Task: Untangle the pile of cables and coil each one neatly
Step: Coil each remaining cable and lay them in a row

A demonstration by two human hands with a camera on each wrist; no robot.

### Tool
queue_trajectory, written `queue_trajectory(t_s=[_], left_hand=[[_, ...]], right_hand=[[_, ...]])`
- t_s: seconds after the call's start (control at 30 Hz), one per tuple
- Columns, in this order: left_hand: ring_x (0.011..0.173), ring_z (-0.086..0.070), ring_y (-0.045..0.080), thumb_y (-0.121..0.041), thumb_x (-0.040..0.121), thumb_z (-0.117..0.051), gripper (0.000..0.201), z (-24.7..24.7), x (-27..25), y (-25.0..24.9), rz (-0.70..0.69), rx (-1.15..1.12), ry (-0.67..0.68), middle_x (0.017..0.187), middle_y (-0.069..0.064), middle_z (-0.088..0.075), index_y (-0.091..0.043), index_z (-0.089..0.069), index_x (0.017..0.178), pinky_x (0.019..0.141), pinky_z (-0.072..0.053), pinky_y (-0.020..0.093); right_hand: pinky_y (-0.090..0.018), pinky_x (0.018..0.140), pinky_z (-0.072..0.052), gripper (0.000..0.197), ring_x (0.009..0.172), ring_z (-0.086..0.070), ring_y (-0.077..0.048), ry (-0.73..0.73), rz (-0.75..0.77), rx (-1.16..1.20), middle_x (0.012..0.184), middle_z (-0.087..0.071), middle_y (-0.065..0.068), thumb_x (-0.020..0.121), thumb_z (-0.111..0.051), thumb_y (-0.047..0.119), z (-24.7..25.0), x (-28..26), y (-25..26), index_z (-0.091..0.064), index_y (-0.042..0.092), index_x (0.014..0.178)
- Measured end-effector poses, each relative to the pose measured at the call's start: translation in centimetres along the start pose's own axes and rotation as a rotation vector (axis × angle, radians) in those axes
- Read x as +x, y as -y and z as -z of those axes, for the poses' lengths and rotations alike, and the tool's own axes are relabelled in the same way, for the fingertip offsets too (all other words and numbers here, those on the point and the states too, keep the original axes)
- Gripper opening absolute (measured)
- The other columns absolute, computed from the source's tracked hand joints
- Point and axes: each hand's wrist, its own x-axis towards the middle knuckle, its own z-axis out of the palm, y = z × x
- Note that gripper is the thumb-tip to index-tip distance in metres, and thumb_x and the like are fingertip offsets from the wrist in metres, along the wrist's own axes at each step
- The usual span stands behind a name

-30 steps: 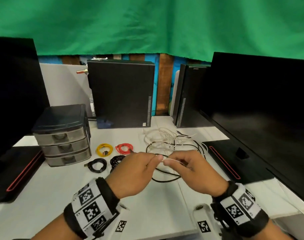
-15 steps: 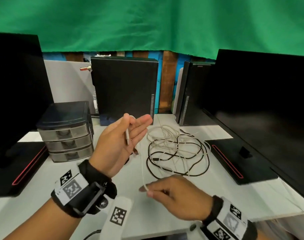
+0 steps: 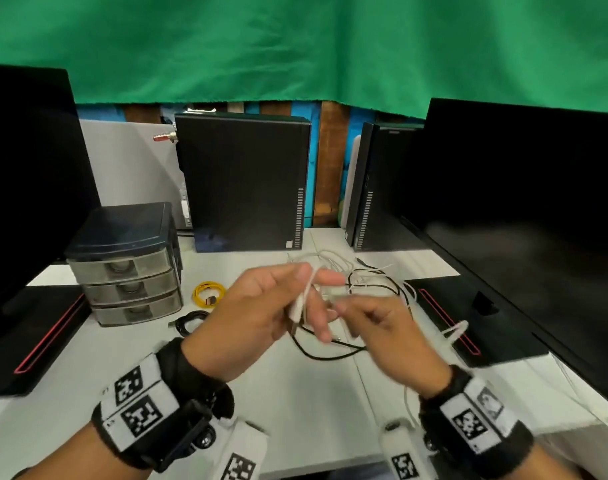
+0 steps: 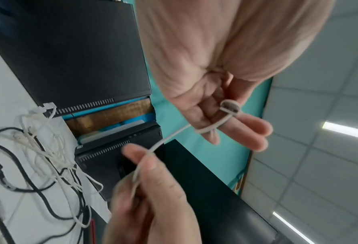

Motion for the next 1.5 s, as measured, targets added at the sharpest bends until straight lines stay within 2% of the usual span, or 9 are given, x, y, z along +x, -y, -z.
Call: queue_trajectory(t_s=[0.17, 0.3, 0.47, 0.57, 0.73, 0.93, 1.07, 1.17, 1.5], left_hand=[[0.098, -0.073, 0.011, -0.033, 0.098, -0.043, 0.033, 1.4, 0.6, 0.4, -0.075, 0.325, -0.265, 0.092, -0.003, -0.078, -0.02, -0.072, 0.106, 0.085, -0.051, 0.019], [0.092, -0.069, 0.001, -0.031, 0.104, -0.039, 0.035, 2.0, 0.4, 1.8, -0.139, 0.875, -0.131, 0.084, -0.013, -0.075, -0.038, -0.069, 0.087, 0.081, -0.044, 0.008], [0.062, -0.057, 0.008, -0.035, 0.106, -0.036, 0.039, 1.5, -0.1, 1.4, 0.127, 0.582, 0.171, 0.051, -0.005, -0.059, -0.033, -0.073, 0.095, 0.082, -0.048, 0.02], [0.051, -0.056, 0.004, -0.036, 0.099, -0.039, 0.042, 1.3, -0.1, 0.7, 0.164, 0.372, 0.175, 0.048, -0.001, -0.051, -0.012, -0.074, 0.1, 0.086, -0.053, 0.027], [0.053, -0.065, 0.011, -0.034, 0.101, -0.053, 0.03, 1.0, -0.7, -0.8, 0.126, 0.154, 0.224, 0.054, 0.0, -0.059, -0.023, -0.078, 0.089, 0.085, -0.055, 0.029], [0.086, -0.076, 0.026, -0.028, 0.089, -0.051, 0.034, 0.0, 0.0, -1.1, 0.013, -0.288, -0.202, 0.073, 0.009, -0.073, -0.008, -0.078, 0.091, 0.081, -0.06, 0.03], [0.103, -0.071, 0.011, -0.035, 0.102, -0.043, 0.033, 1.9, 0.7, 0.8, -0.121, 0.425, -0.39, 0.097, -0.006, -0.078, -0.022, -0.073, 0.101, 0.091, -0.052, 0.033], [0.097, -0.068, 0.001, -0.046, 0.104, -0.036, 0.044, 3.5, 0.6, 2.4, -0.242, 0.97, -0.241, 0.097, -0.017, -0.074, -0.026, -0.07, 0.085, 0.085, -0.052, 0.027], [0.058, -0.043, 0.013, -0.056, 0.099, -0.041, 0.044, 4.4, 0.3, 3.4, -0.024, 1.268, 0.174, 0.062, -0.003, -0.045, -0.026, -0.039, 0.068, 0.059, -0.04, 0.032]], right_hand=[[-0.016, 0.065, -0.042, 0.023, 0.062, -0.053, 0.001, 0.399, 0.012, -0.083, 0.072, -0.062, 0.02, 0.104, -0.053, 0.029, -3.7, -2.4, 1.6, -0.075, 0.029, 0.109], [-0.027, 0.059, -0.042, 0.021, 0.058, -0.047, -0.015, 0.37, 0.149, -0.137, 0.064, -0.051, 0.0, 0.104, -0.051, 0.029, -1.2, -2.6, 4.4, -0.071, 0.023, 0.106], [-0.018, 0.059, -0.042, 0.016, 0.06, -0.053, -0.005, 0.118, 0.205, -0.097, 0.069, -0.063, 0.013, 0.096, -0.061, 0.021, 2.0, -1.2, 4.1, -0.077, 0.021, 0.095], [-0.025, 0.07, -0.054, 0.013, 0.078, -0.069, -0.013, -0.007, 0.215, -0.08, 0.084, -0.075, 0.008, 0.09, -0.064, 0.025, 2.8, -0.5, 3.2, -0.077, 0.025, 0.094], [-0.011, 0.074, -0.048, 0.018, 0.083, -0.068, -0.005, -0.078, 0.252, -0.042, 0.088, -0.075, 0.015, 0.092, -0.061, 0.022, 2.5, -0.1, 3.0, -0.077, 0.021, 0.101], [-0.004, 0.067, -0.04, 0.023, 0.067, -0.058, 0.013, 0.173, 0.125, -0.147, 0.064, -0.057, 0.038, 0.102, -0.056, 0.016, -2.3, -1.5, 1.4, -0.074, 0.012, 0.116], [-0.011, 0.059, -0.031, 0.019, 0.055, -0.046, -0.008, 0.299, 0.147, -0.313, 0.055, -0.046, 0.01, 0.102, -0.054, 0.028, -3.6, -2.6, 1.5, -0.065, 0.026, 0.117], [-0.017, 0.058, -0.033, 0.015, 0.057, -0.046, -0.011, 0.254, 0.208, -0.382, 0.06, -0.049, 0.006, 0.103, -0.051, 0.029, -1.7, -2.1, 2.7, -0.065, 0.022, 0.105], [-0.037, 0.082, -0.048, 0.017, 0.074, -0.057, -0.007, -0.048, 0.327, -0.842, 0.077, -0.065, 0.018, 0.092, -0.058, 0.039, 4.0, 0.4, 0.5, -0.073, 0.031, 0.091]])
